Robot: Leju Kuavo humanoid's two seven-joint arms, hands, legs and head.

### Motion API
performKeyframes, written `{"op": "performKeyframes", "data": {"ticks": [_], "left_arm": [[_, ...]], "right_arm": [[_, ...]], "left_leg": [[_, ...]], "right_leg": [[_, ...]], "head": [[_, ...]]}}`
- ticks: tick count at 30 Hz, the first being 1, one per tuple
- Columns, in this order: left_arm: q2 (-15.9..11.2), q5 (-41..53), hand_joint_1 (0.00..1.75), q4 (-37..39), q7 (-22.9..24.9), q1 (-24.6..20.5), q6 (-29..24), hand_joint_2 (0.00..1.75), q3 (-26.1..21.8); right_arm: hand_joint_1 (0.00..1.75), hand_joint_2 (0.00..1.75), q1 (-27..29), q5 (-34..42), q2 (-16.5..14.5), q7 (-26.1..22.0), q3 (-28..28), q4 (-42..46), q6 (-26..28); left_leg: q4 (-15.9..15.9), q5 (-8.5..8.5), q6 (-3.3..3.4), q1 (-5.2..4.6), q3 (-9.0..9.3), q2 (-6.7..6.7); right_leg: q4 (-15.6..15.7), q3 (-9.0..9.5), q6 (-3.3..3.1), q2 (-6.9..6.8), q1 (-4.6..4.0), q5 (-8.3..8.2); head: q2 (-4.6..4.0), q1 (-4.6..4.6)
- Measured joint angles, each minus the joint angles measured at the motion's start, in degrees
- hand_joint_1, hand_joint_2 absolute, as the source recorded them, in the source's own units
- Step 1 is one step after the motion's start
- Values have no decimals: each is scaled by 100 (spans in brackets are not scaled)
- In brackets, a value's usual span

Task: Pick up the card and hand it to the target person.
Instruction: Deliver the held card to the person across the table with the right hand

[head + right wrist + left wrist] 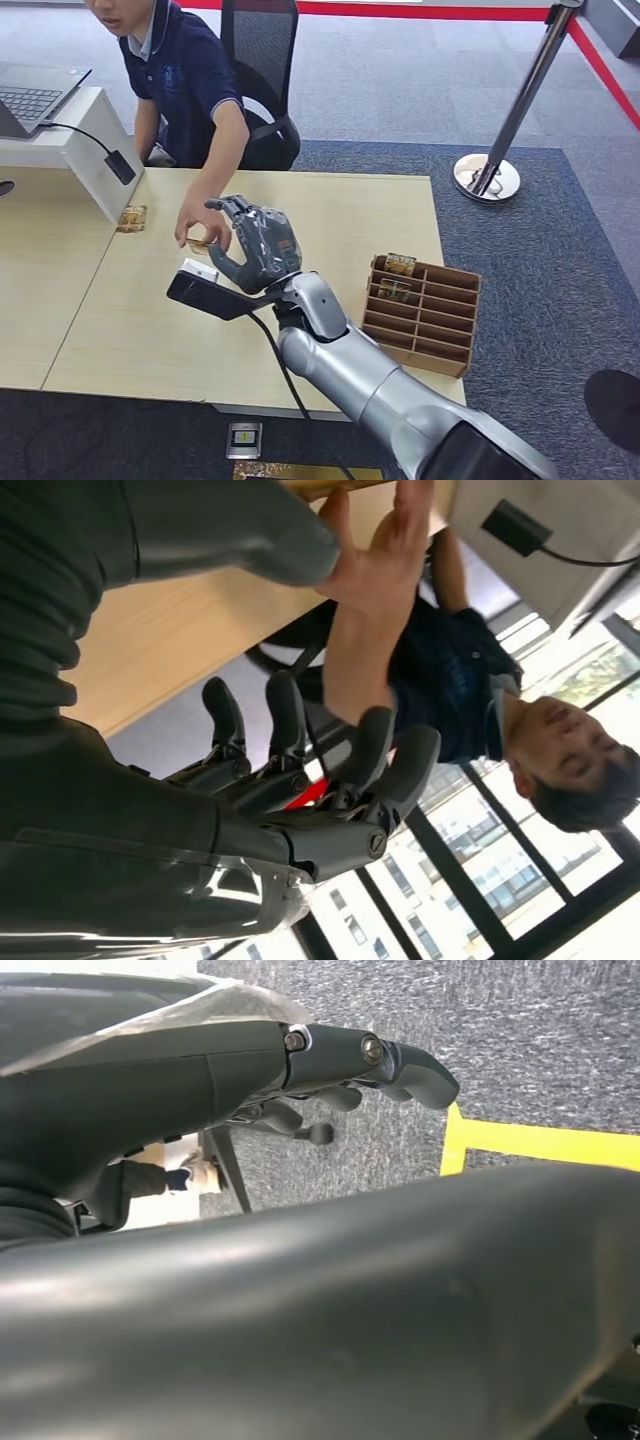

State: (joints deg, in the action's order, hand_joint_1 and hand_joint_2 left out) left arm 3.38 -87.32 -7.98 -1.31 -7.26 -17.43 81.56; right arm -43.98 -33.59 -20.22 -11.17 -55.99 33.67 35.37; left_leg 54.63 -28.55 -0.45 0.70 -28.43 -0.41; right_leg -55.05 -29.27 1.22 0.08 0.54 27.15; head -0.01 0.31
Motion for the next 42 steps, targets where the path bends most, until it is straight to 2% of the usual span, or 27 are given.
{"op": "performKeyframes", "data": {"ticks": [4, 7, 9, 14, 18, 21, 25, 28, 29, 30, 32, 34, 36, 38, 42], "left_arm": [[1, -18, 0, 0, 54, 11, -61, 0, -9], [10, -21, 0, 0, 119, 31, -117, 0, -76], [16, -21, 0, 0, 147, 59, -126, 0, -157], [20, -20, 0, 0, 149, 130, -114, 0, -297], [18, -11, 0, 0, 161, 150, -76, 0, -300], [19, -10, 0, 0, 168, 135, -71, 0, -298], [22, -12, 0, 0, 168, 121, -71, 0, -298], [38, -19, 0, 0, 167, 114, -75, 131, -298], [45, -21, 0, 0, 166, 111, -78, 175, -298], [53, -21, 0, 0, 162, 105, -80, 175, -298], [67, -21, 0, 0, 151, 97, -89, 175, -300], [79, -21, 0, 0, 131, 97, -110, 175, -305], [82, -21, 0, 0, 109, 94, -129, 175, -310], [80, -21, 0, 0, 87, 89, -151, 175, -312], [90, -21, 0, 0, 51, 87, -306, 0, -319]], "right_arm": [[0, 175, 572, 565, 10, -1230, 696, 360, -468], [0, 175, 1496, 854, 115, -1772, 1454, 1306, -1052], [0, 175, 2243, 1108, 311, -2004, 1943, 2152, -1291], [0, 175, 4262, 1291, 747, -2231, 3184, 4530, -988], [0, 175, 5703, 1323, 678, -2320, 4311, 6059, -548], [0, 175, 6322, 1395, 434, -2382, 5357, 6736, -668], [0, 175, 6630, 1464, 255, -2186, 6263, 7079, -614], [0, 175, 6397, 1629, 216, -1885, 7207, 6555, -1026], [0, 131, 6202, 1598, 239, -1860, 7638, 6149, -1271], [0, 87, 5959, 1436, 297, -1879, 8090, 5569, -1434], [0, 0, 5425, 892, 513, -1874, 8907, 4137, -1424], [0, 0, 4946, 322, 797, -1393, 9495, 2566, -1347], [0, 0, 4619, -72, 1013, -497, 9826, 1245, -1534], [0, 0, 4429, -349, 1098, 356, 9951, 269, -1788], [0, 0, 4227, -712, 1104, 1448, 9981, -931, -2160]], "left_leg": [[0, -1, 0, 0, -1, -1], [0, -5, 3, 1, -6, -6], [0, -8, 7, 1, -13, -12], [4, -29, 15, -4, -17, -13], [4, -40, 19, -5, -20, -15], [3, -43, 21, -5, -20, -13], [3, -42, 22, -5, -10, -8], [3, -40, 24, -4, -3, -6], [3, -40, 25, -4, -2, -4], [4, -39, 26, -5, 0, -3], [5, -36, 31, -6, 6, -3], [7, -35, 33, -6, 10, -3], [8, -35, 33, -6, 11, -3], [7, -35, 32, -5, 11, -3], [0, -34, 24, 3, 11, -3]], "right_leg": [[3, -2, 0, 0, -1, 1], [9, -4, 5, -1, -2, 5], [16, -3, 9, -3, -2, 7], [27, -3, 22, -4, 1, 15], [28, -6, 30, -4, 3, 24], [28, -5, 28, -4, 3, 25], [28, 1, 28, -4, 2, 24], [29, 13, 26, -4, 1, 21], [29, 16, 26, -3, 2, 19], [31, 21, 27, -3, 2, 17], [35, 29, 34, -3, 5, 13], [38, 33, 38, -3, 5, 10], [37, 32, 36, -3, 4, 9], [36, 29, 35, -3, 4, 10], [29, 25, 24, -3, -1, 18]], "head": [[-1, -1], [-1, -2], [-1, 0], [-2, 3], [-1, 2], [-1, 3], [-1, 3], [0, 3], [0, 3], [0, 3], [-1, 4], [0, 7], [-1, 9], [-1, 9], [-1, 8]]}}
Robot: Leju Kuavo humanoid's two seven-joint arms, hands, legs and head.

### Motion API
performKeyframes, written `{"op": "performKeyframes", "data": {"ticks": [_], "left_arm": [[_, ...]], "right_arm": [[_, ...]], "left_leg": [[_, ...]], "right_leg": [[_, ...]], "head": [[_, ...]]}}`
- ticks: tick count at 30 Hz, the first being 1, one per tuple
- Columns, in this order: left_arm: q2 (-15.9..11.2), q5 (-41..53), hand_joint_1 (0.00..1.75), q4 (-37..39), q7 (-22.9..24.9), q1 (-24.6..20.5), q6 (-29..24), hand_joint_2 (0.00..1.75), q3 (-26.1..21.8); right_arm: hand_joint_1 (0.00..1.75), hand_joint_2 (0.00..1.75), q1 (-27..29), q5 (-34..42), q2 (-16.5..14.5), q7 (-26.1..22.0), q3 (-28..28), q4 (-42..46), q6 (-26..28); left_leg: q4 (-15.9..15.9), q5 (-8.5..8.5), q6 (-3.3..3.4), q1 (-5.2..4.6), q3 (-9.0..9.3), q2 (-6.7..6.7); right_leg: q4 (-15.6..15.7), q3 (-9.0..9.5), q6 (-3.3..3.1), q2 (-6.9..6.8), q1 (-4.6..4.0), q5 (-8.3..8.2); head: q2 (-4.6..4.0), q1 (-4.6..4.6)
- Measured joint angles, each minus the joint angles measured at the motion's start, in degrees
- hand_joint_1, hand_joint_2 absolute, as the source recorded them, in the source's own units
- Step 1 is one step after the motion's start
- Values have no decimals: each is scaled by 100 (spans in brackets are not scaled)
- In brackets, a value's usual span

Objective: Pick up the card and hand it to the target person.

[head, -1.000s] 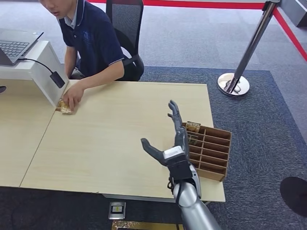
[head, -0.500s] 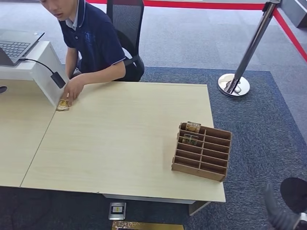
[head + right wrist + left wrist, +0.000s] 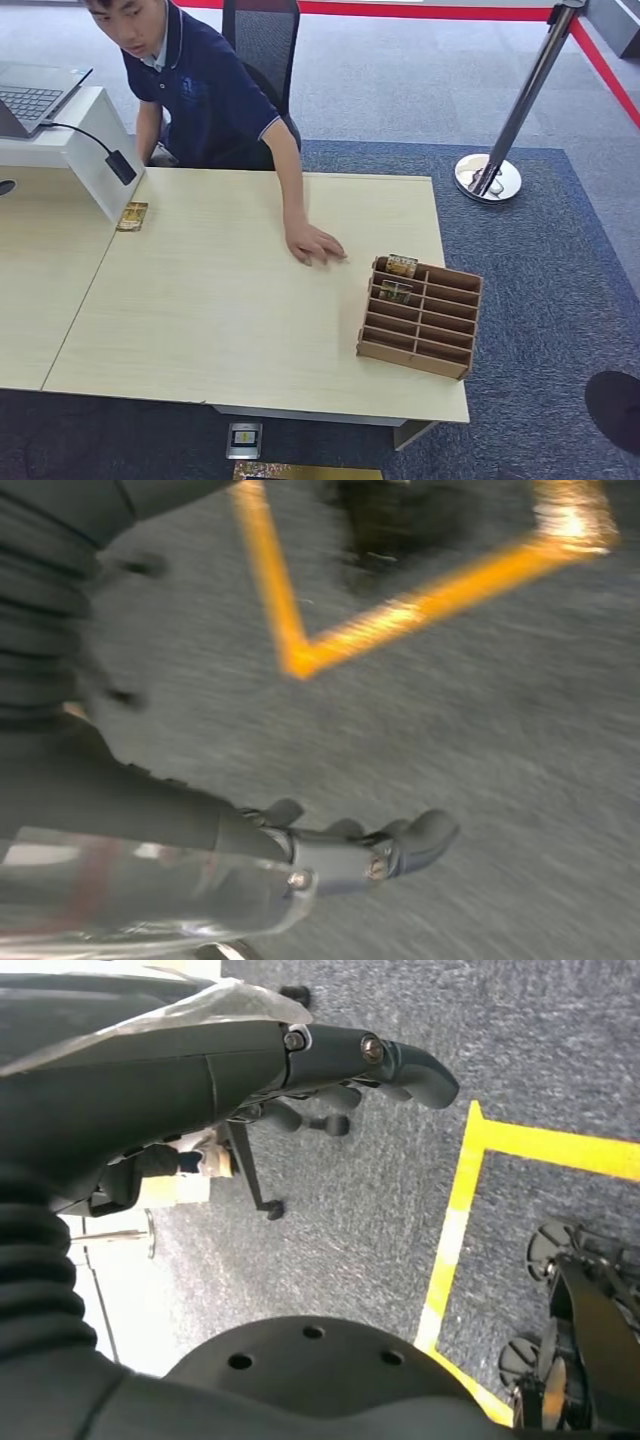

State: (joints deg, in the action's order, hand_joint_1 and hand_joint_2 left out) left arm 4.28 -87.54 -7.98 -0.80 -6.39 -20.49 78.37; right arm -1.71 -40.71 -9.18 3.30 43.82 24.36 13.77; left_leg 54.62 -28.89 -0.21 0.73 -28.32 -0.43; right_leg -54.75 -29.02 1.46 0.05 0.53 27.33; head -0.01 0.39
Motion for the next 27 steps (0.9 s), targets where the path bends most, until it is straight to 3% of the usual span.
{"op": "performKeyframes", "data": {"ticks": [4, 9, 13, 16, 19, 20, 23, 27], "left_arm": [[8, 1, 0, 0, -3, -4, -120, 175, -24], [7, 1, 0, 0, 23, -5, -204, 175, -43], [4, 6, 0, 0, 74, -9, -211, 175, -51], [-2, 64, 0, 0, 92, 7, -148, 175, -178], [-6, 327, 0, -3, 98, 51, -51, 175, -445], [-8, 462, 0, -5, 99, 69, -14, 131, -547], [-14, 883, 0, -26, 99, 127, 92, 0, -870], [-32, 1393, 0, -72, 99, 194, 218, 0, -1281]], "right_arm": [[0, 0, -109, -239, -55, 668, -3, -625, -350], [0, 0, -175, -387, -164, 1030, -17, -999, -470], [0, 175, -208, -466, -193, 1157, -36, -1133, -462], [0, 175, -202, -441, -189, 1169, -123, -1165, -389], [0, 44, -188, -282, -166, 1122, -272, -1167, -379], [0, 0, -182, -211, -154, 1099, -328, -1167, -385], [0, 0, -144, 10, -110, 1024, -509, -1165, -419], [0, 0, -83, 267, -50, 939, -729, -1158, -481]], "left_leg": [[-1, -1, -2, 1, -1, 0], [0, 0, -2, -2, -1, 0], [0, 0, -2, -5, 0, 0], [0, 0, -2, -7, 0, 0], [0, -1, -2, -7, 0, 0], [0, -1, -2, -7, 0, 1], [0, -1, -2, -7, 0, 1], [0, -1, -2, -7, -1, 1]], "right_leg": [[-2, 0, -2, 0, -5, 2], [-2, 1, -1, 0, -2, 2], [-2, 2, 0, 0, 1, 1], [-2, 1, 0, 0, 2, 1], [-2, 0, 0, 0, 2, 1], [-2, -1, 0, 0, 2, 1], [-1, -1, 0, 0, 2, 2], [-1, 0, 0, 0, 2, 2]], "head": [[0, 1], [0, 1], [-1, 1], [0, 1], [-1, 1], [0, 1], [0, 1], [-1, 1]]}}
